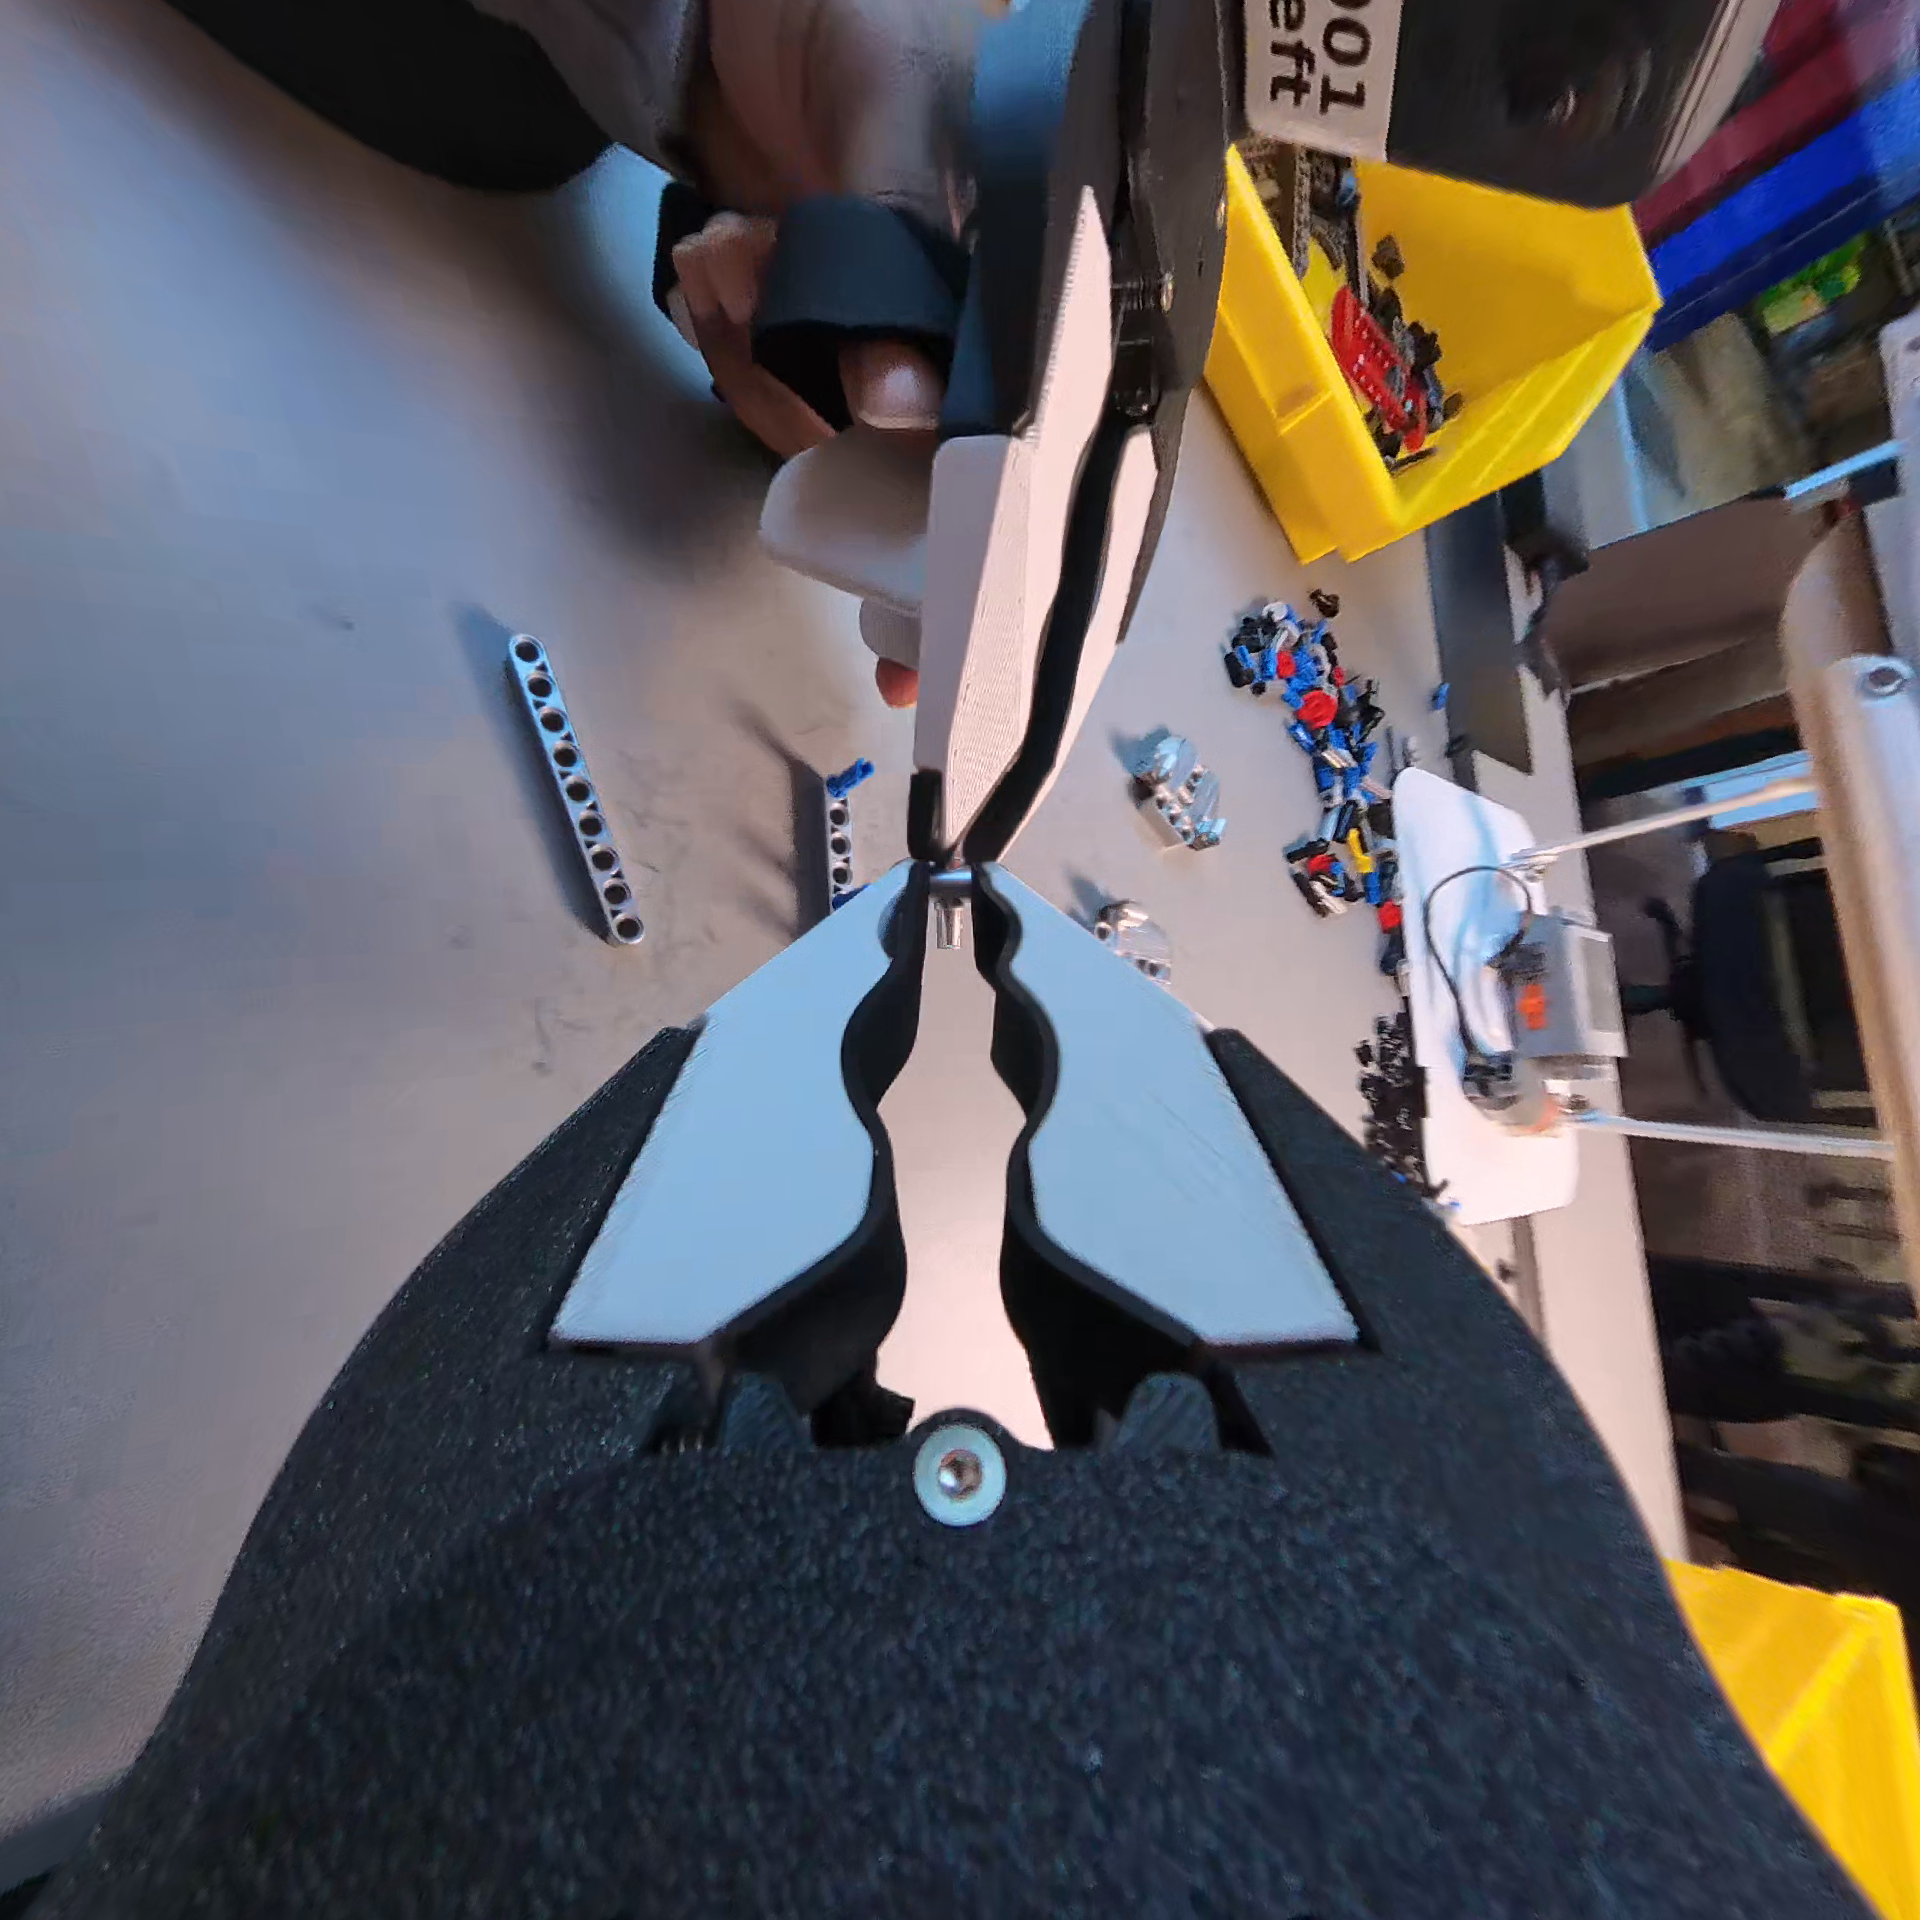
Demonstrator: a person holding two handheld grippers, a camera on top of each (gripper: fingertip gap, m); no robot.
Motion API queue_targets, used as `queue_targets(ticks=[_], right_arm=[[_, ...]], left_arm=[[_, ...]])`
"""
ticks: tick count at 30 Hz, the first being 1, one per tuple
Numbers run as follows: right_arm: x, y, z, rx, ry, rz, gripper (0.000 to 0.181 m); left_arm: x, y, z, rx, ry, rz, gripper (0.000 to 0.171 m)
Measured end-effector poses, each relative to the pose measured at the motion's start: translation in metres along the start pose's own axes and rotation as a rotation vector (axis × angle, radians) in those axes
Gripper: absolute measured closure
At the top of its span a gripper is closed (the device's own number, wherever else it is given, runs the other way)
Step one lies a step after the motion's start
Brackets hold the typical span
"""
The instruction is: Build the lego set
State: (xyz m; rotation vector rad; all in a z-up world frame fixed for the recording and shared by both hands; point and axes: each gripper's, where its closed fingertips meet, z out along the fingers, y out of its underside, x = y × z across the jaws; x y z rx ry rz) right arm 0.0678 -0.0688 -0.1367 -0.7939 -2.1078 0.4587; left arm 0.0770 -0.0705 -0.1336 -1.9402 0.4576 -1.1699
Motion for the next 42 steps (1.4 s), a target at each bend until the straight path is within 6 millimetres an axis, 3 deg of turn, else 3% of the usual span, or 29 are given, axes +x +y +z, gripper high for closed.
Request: queue_targets(ticks=[2, 14, 29, 34, 37, 42], right_arm=[[0.003, -0.003, -0.003, -0.010, 0.036, -0.039, 0.175], [0.006, -0.050, -0.045, 0.319, -0.056, 0.153, 0.174], [0.015, -0.070, -0.054, 0.349, -0.047, 0.144, 0.174], [0.023, -0.076, -0.058, 0.378, -0.047, 0.176, 0.175], [0.028, -0.073, -0.060, 0.388, -0.056, 0.215, 0.175], [0.025, -0.065, -0.057, 0.361, -0.063, 0.213, 0.175]], left_arm=[[0.006, -0.003, -0.001, 0.018, 0.038, -0.015, 0.169], [0.061, -0.026, -0.019, 0.152, 0.432, -0.107, 0.171], [0.076, -0.039, -0.032, 0.232, 0.588, -0.180, 0.170], [0.071, -0.054, -0.046, 0.340, 0.591, -0.194, 0.165], [0.052, -0.061, -0.055, 0.377, 0.448, -0.138, 0.149], [0.029, -0.048, -0.048, 0.274, 0.194, 0.018, 0.148]])
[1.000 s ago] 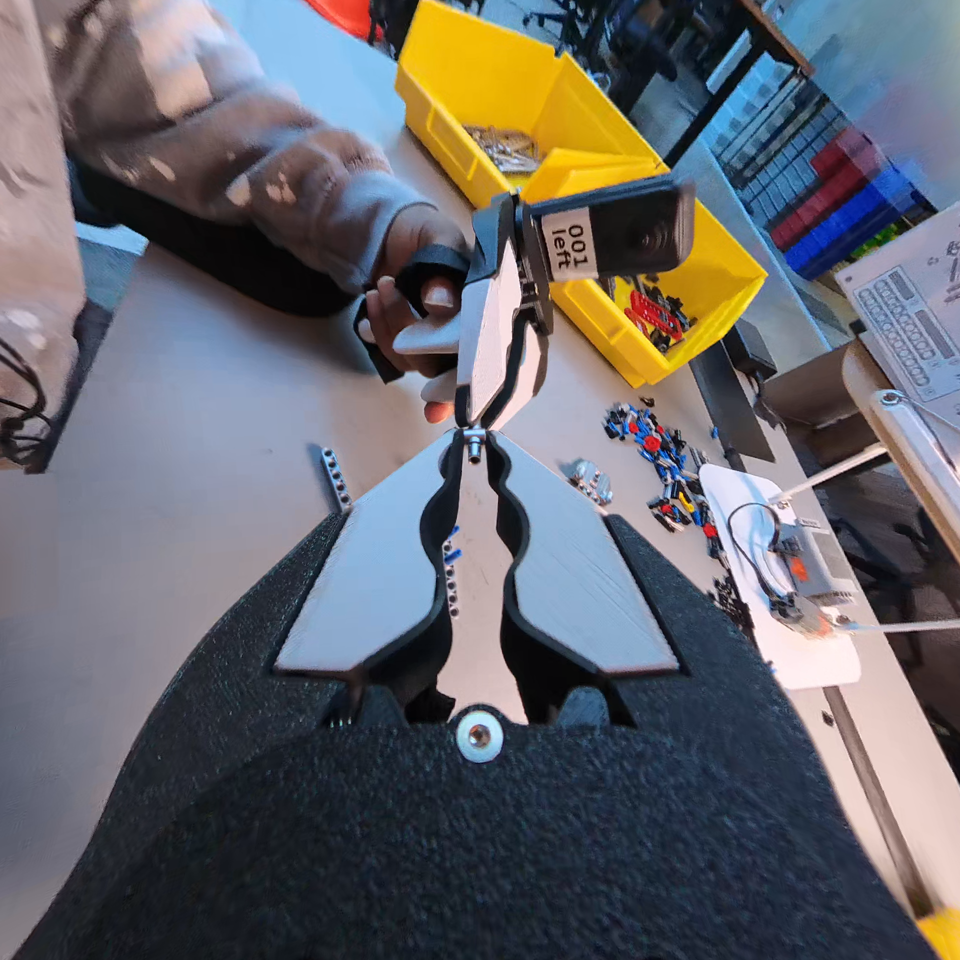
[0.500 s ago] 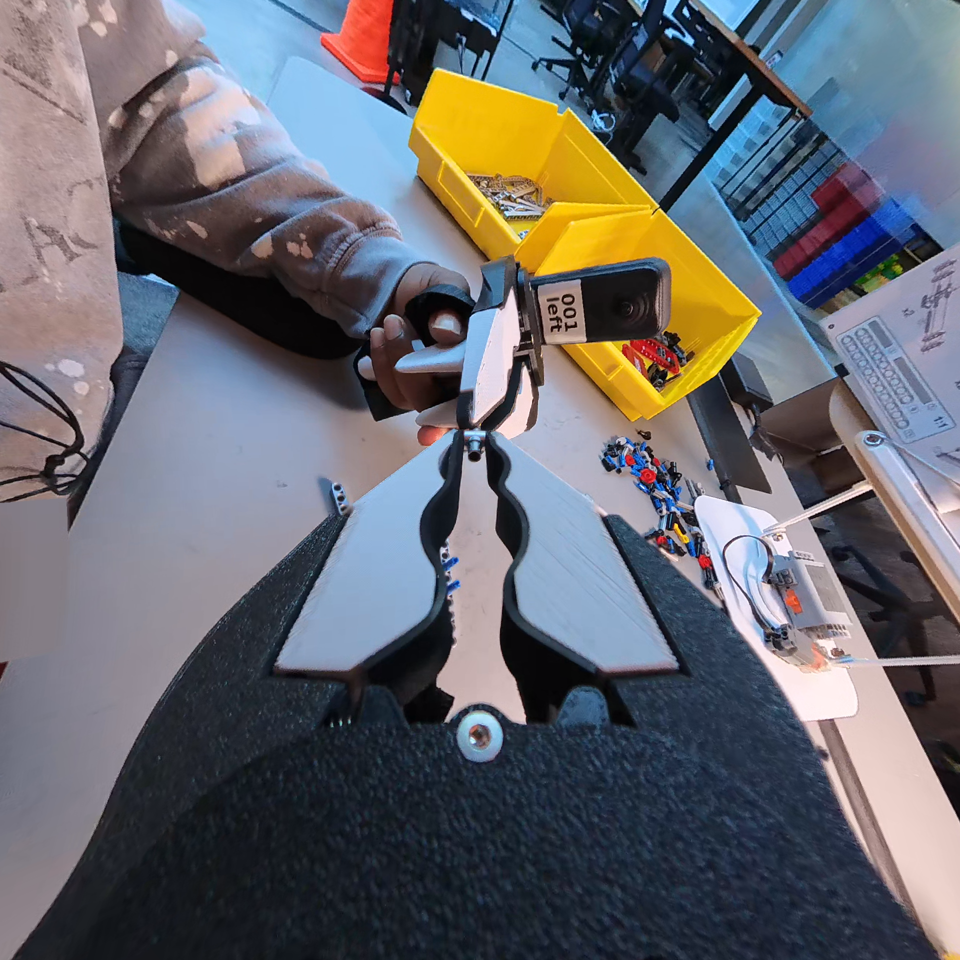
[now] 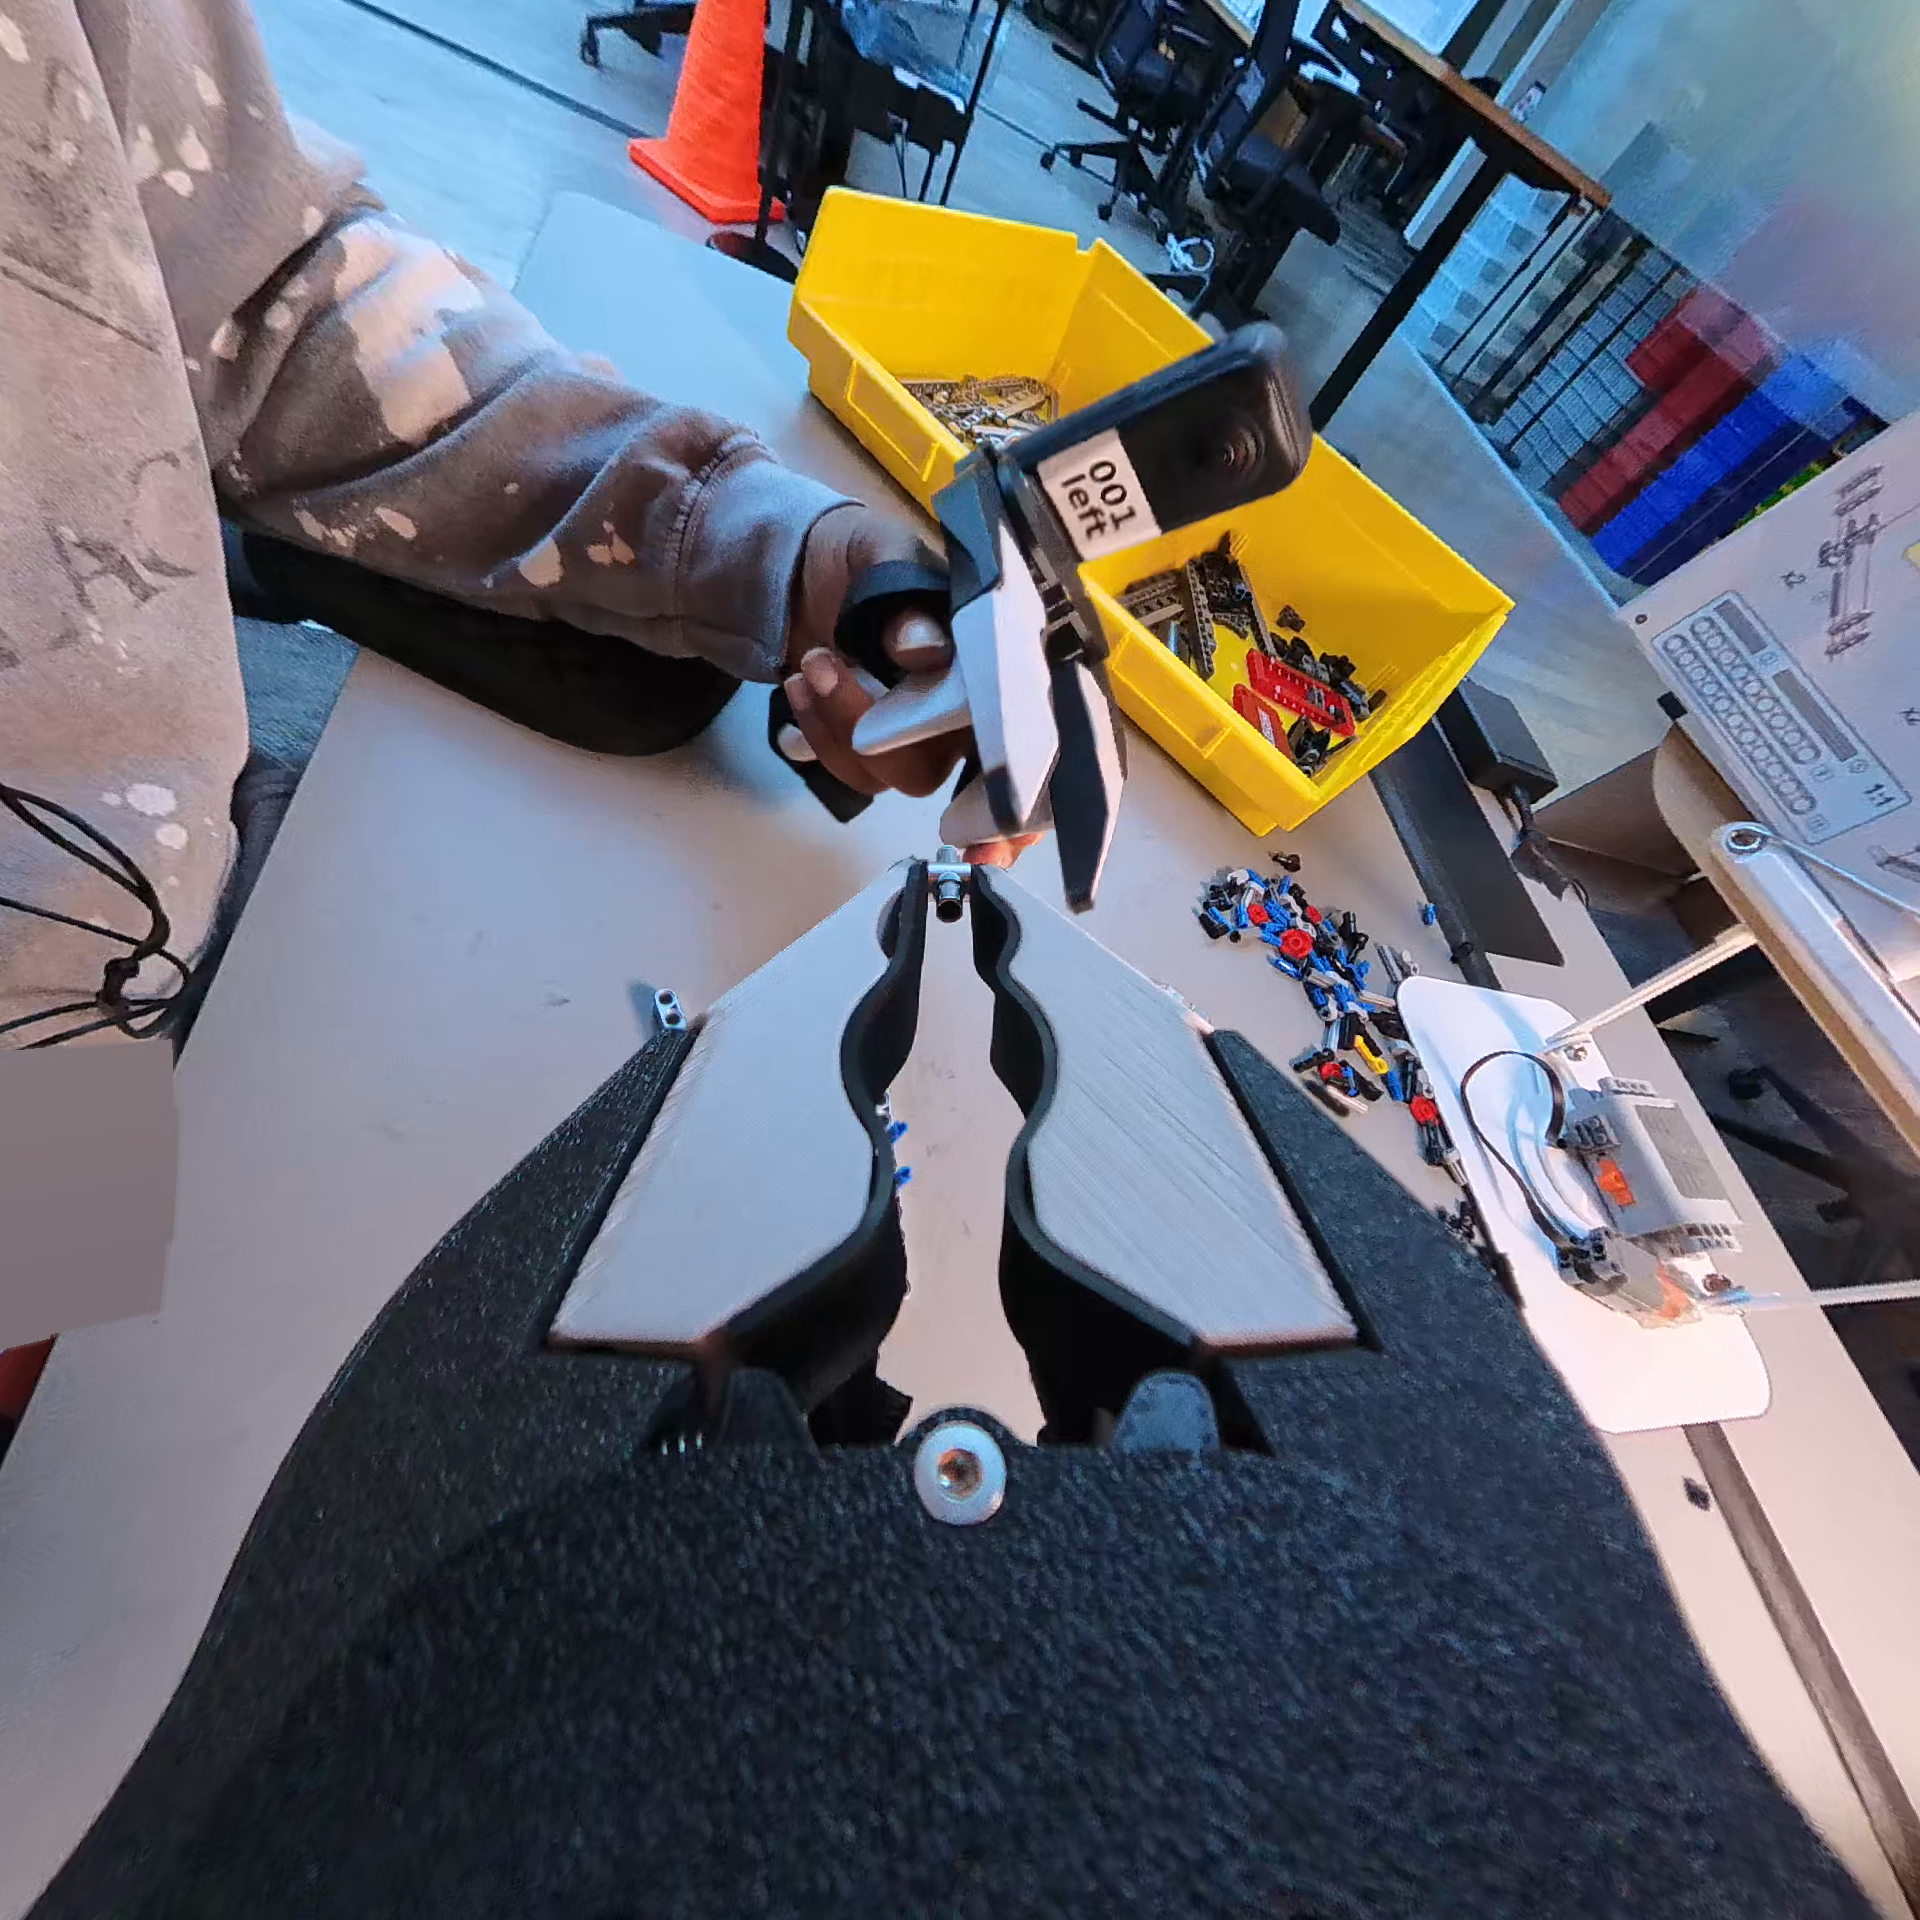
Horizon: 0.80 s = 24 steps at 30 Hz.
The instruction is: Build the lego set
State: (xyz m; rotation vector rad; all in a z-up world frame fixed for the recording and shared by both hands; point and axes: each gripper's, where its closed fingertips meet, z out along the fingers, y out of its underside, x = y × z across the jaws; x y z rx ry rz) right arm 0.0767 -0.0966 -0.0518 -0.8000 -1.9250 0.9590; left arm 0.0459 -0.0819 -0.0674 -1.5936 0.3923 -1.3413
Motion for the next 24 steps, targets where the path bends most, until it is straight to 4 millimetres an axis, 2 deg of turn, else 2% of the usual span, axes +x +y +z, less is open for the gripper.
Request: queue_targets(ticks=[3, 5, 7, 10, 13, 15, 16, 20, 24], right_arm=[[-0.001, 0.006, 0.002, -0.022, -0.005, -0.003, 0.175], [0.001, 0.017, 0.003, -0.075, -0.006, -0.008, 0.175], [0.004, 0.048, 0.004, -0.222, -0.015, -0.009, 0.175], [0.007, 0.109, -0.001, -0.500, -0.053, 0.021, 0.176], [-0.003, 0.147, -0.002, -0.668, -0.152, 0.055, 0.175], [-0.009, 0.157, 0.002, -0.720, -0.199, 0.055, 0.175], [-0.010, 0.158, 0.005, -0.730, -0.212, 0.055, 0.175], [-0.014, 0.159, 0.011, -0.762, -0.270, 0.059, 0.175], [-0.014, 0.156, 0.015, -0.774, -0.292, 0.070, 0.175]], left_arm=[[-0.008, 0.016, 0.007, -0.092, -0.065, 0.049, 0.148], [-0.018, 0.029, 0.010, -0.172, -0.129, 0.090, 0.149], [-0.034, 0.047, 0.010, -0.282, -0.231, 0.152, 0.149], [-0.065, 0.078, 0.004, -0.495, -0.424, 0.266, 0.148], [-0.084, 0.102, 0.002, -0.649, -0.530, 0.369, 0.146], [-0.089, 0.109, 0.003, -0.694, -0.560, 0.419, 0.147], [-0.087, 0.110, 0.005, -0.693, -0.550, 0.432, 0.152], [-0.084, 0.114, 0.008, -0.707, -0.524, 0.420, 0.165], [-0.084, 0.114, 0.009, -0.712, -0.519, 0.434, 0.166]])
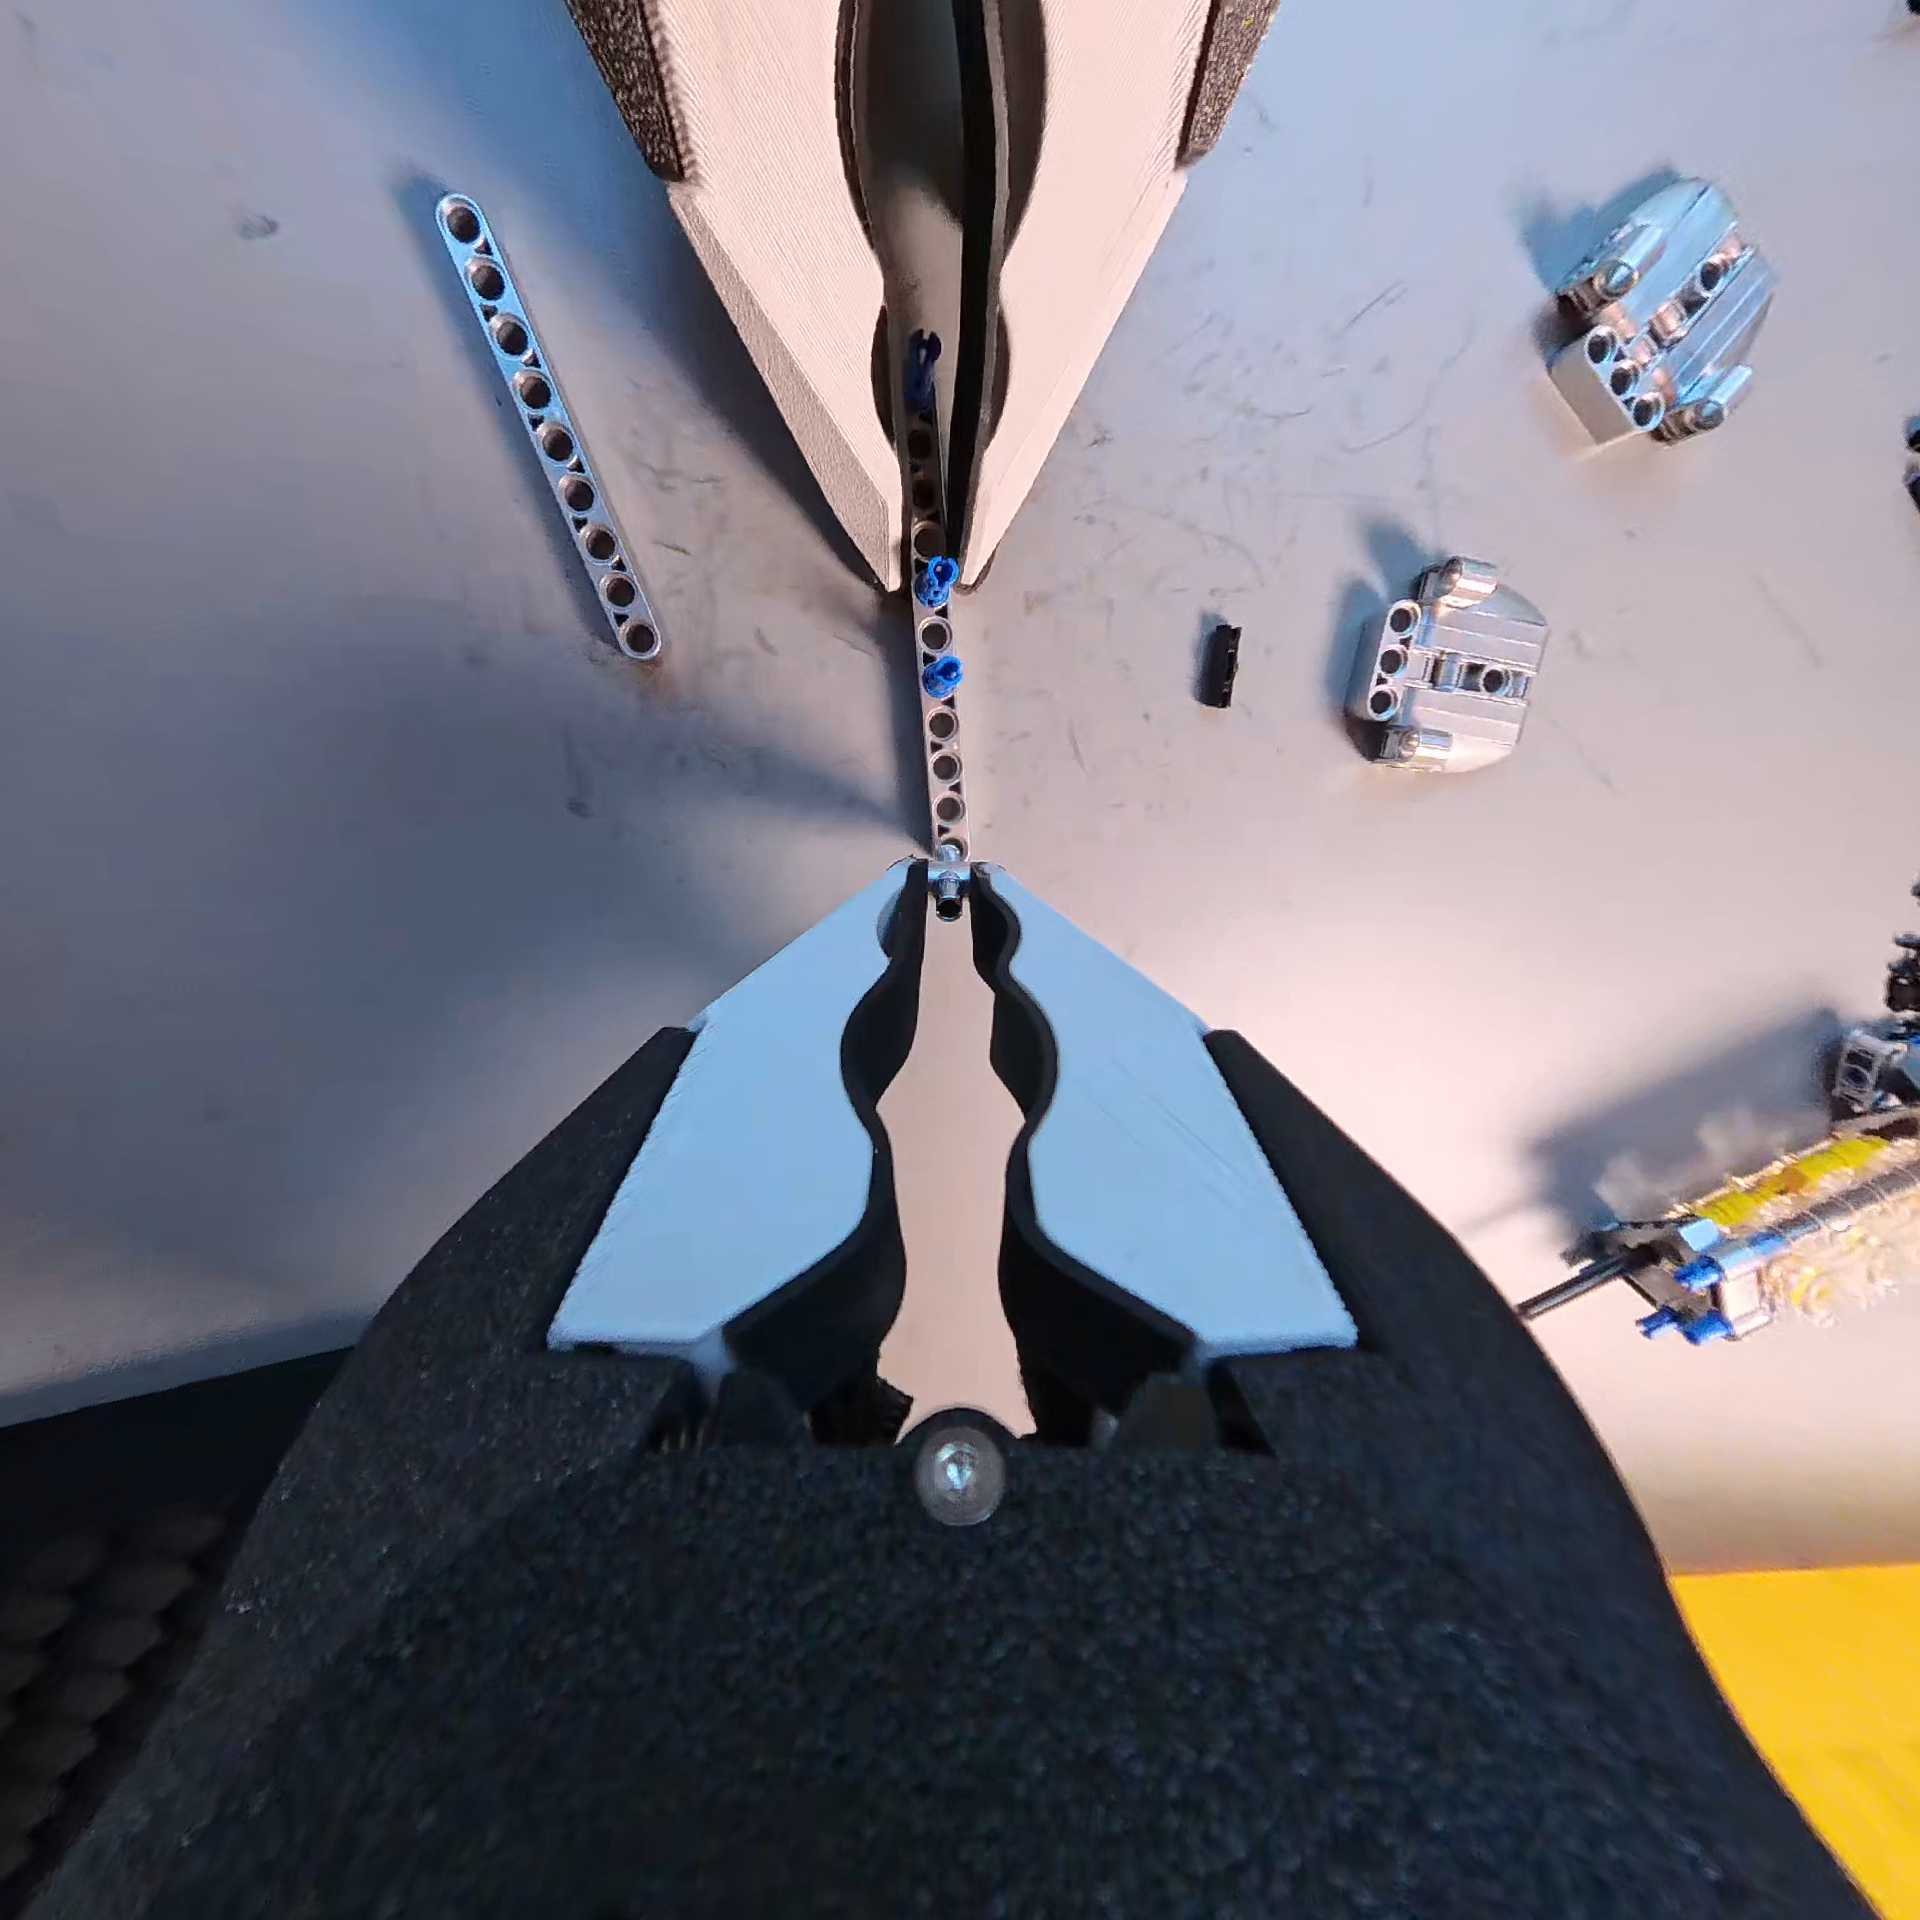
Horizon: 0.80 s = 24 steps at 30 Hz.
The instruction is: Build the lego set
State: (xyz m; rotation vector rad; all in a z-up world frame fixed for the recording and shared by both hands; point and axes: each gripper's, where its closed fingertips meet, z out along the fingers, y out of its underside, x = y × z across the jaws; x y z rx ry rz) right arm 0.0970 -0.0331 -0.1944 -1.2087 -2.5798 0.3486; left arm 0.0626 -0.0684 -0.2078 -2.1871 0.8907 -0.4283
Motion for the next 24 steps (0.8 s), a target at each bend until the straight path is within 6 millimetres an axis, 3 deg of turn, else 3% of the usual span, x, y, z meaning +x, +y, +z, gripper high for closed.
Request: queue_targets(ticks=[24], right_arm=[[-0.0012, 0.0034, 0.0035, -0.149, -0.080, -0.067, 0.176]], left_arm=[[0.0000, -0.0004, 0.0016, 0.007, 0.023, -0.021, 0.167]])
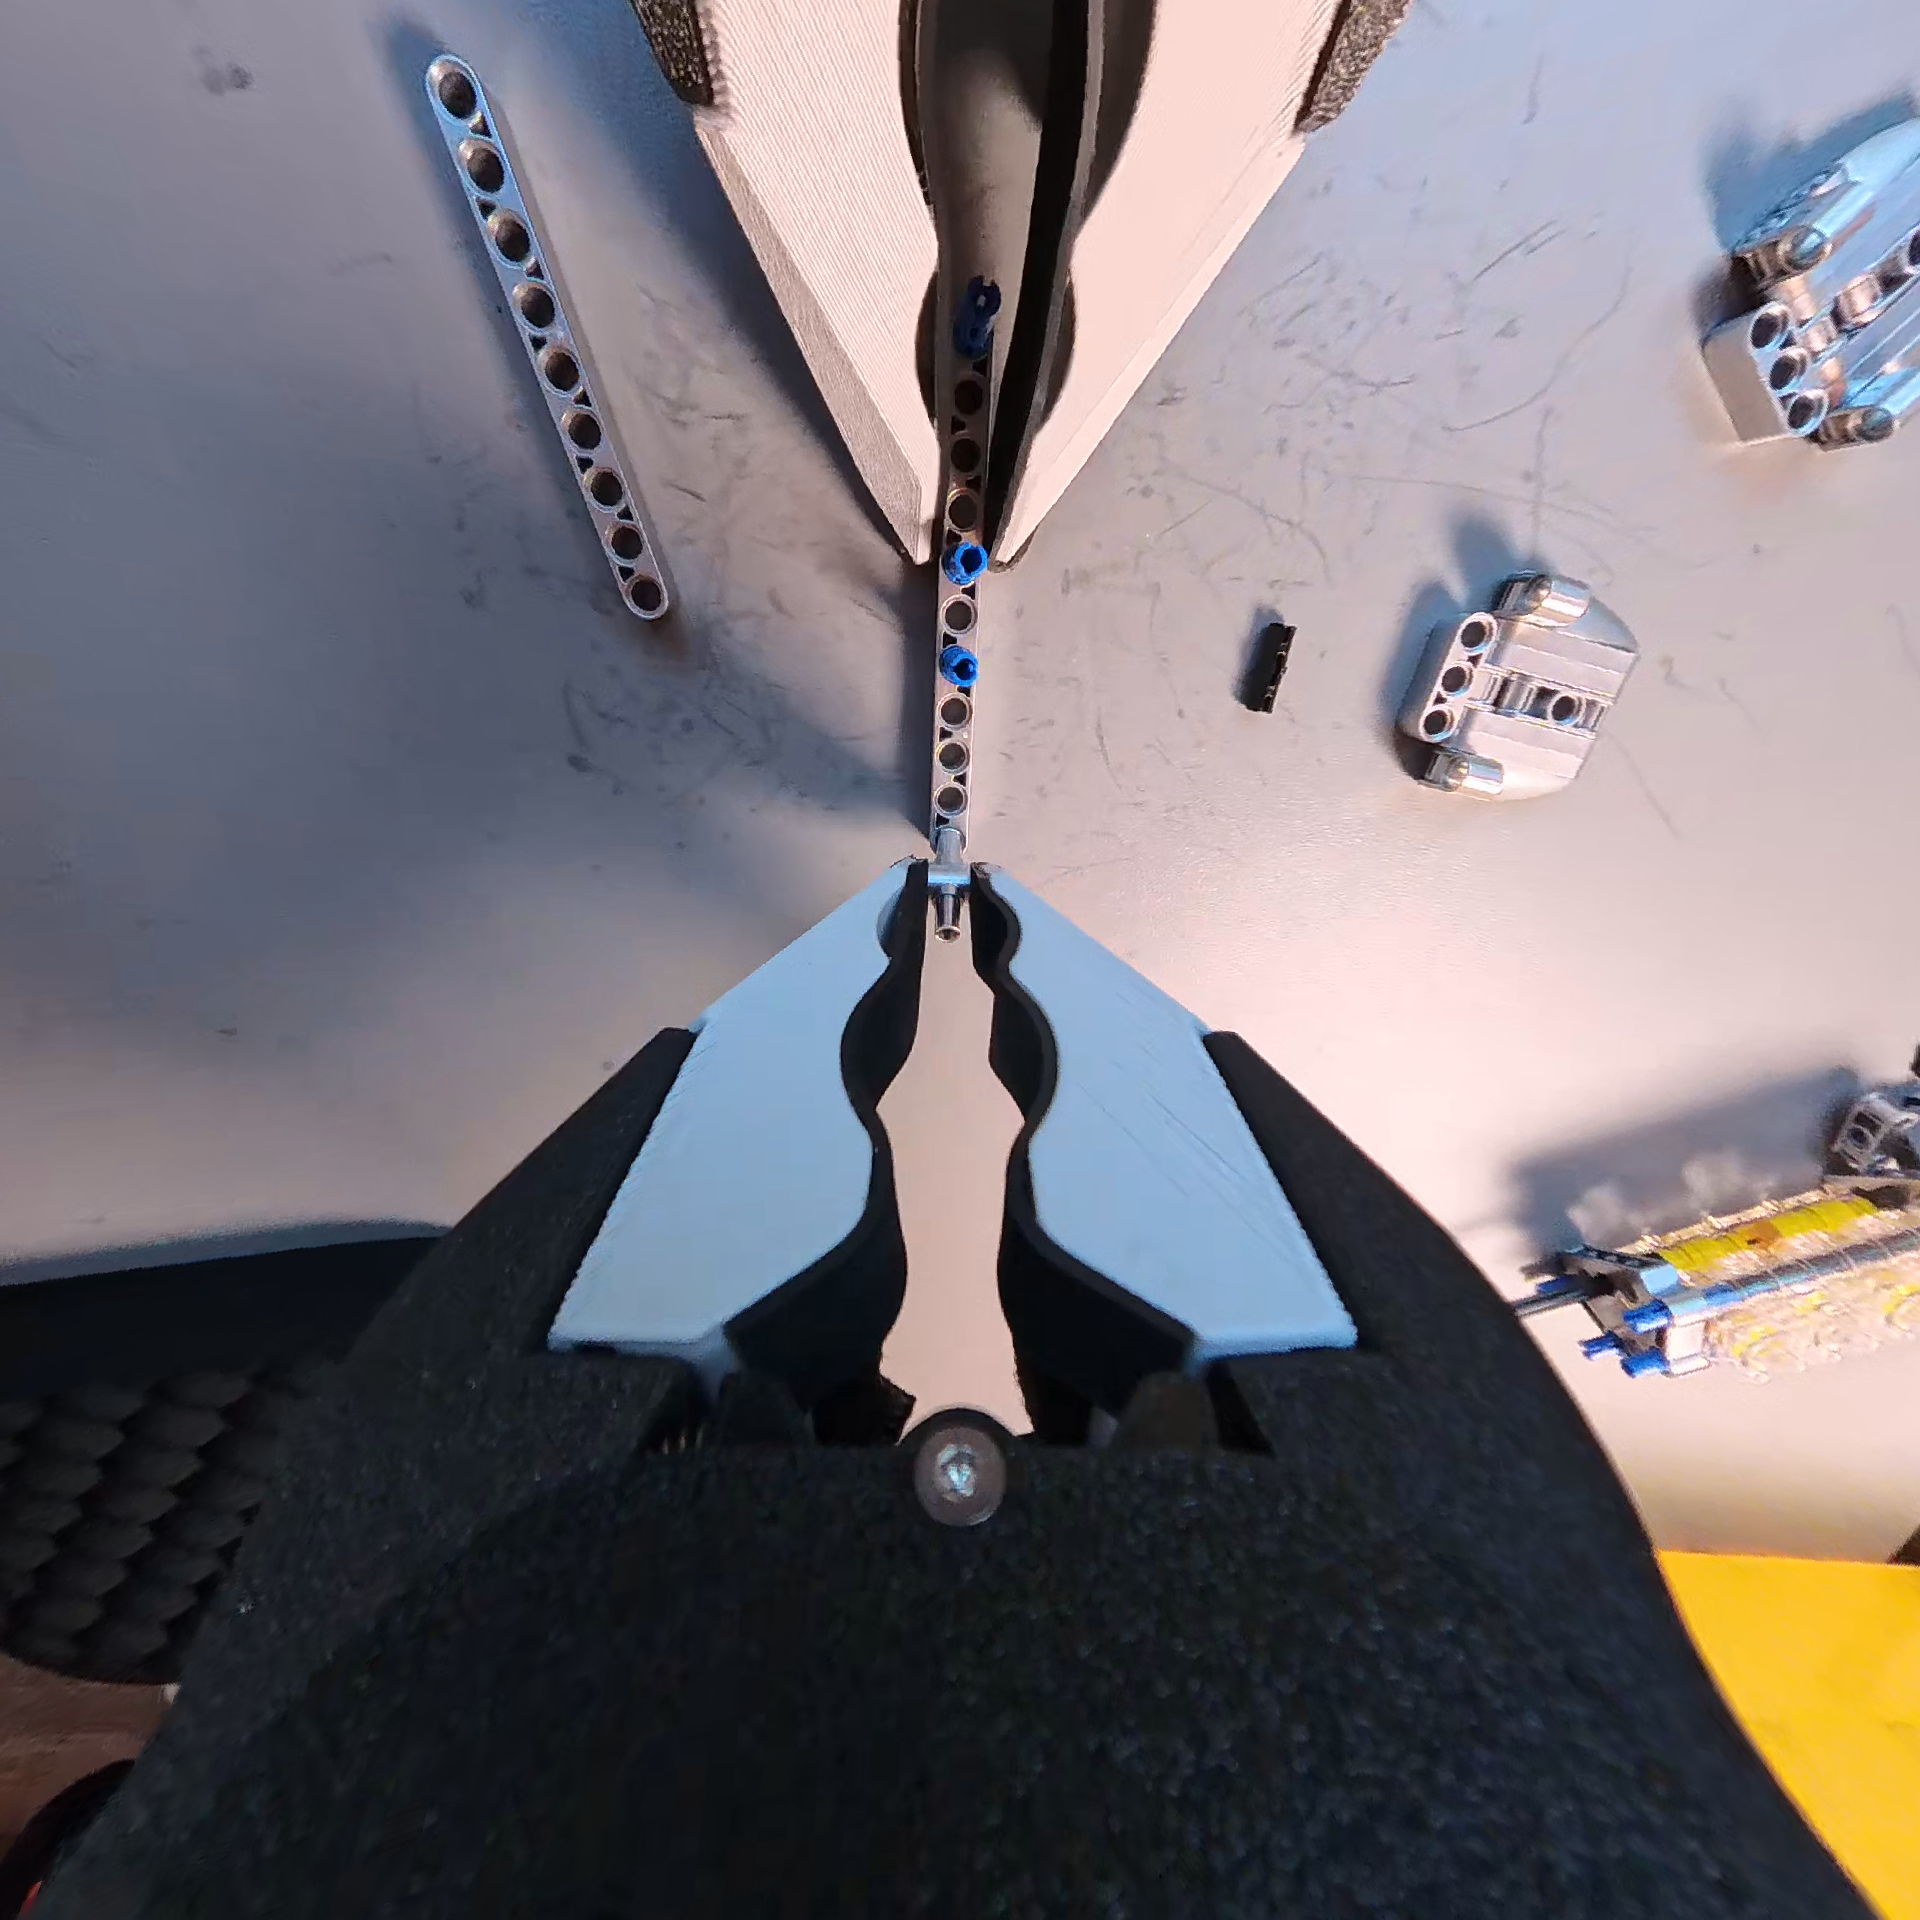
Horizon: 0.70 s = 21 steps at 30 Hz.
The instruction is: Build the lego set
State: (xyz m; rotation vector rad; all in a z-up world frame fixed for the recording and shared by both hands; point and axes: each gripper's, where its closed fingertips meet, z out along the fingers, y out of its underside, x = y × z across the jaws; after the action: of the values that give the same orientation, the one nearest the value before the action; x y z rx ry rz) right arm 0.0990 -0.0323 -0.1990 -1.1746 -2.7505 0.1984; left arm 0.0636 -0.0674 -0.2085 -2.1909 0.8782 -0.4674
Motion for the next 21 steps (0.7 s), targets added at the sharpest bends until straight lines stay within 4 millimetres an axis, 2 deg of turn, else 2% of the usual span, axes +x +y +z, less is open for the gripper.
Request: queue_targets(ticks=[8, 14, 21], right_arm=[[0.0024, -0.0015, -0.0009, -0.074, 0.075, -0.163, 0.176], [0.0014, 0.0004, -0.0015, -0.149, 0.080, -0.221, 0.176], [0.0010, -0.0015, -0.0023, -0.100, 0.055, -0.163, 0.175]], left_arm=[[0.0004, -0.0002, 0.0000, 0.004, 0.014, -0.018, 0.167], [0.0014, -0.0005, 0.0006, 0.003, 0.014, -0.014, 0.167], [0.0024, -0.0005, -0.0013, 0.014, 0.028, -0.022, 0.165]])
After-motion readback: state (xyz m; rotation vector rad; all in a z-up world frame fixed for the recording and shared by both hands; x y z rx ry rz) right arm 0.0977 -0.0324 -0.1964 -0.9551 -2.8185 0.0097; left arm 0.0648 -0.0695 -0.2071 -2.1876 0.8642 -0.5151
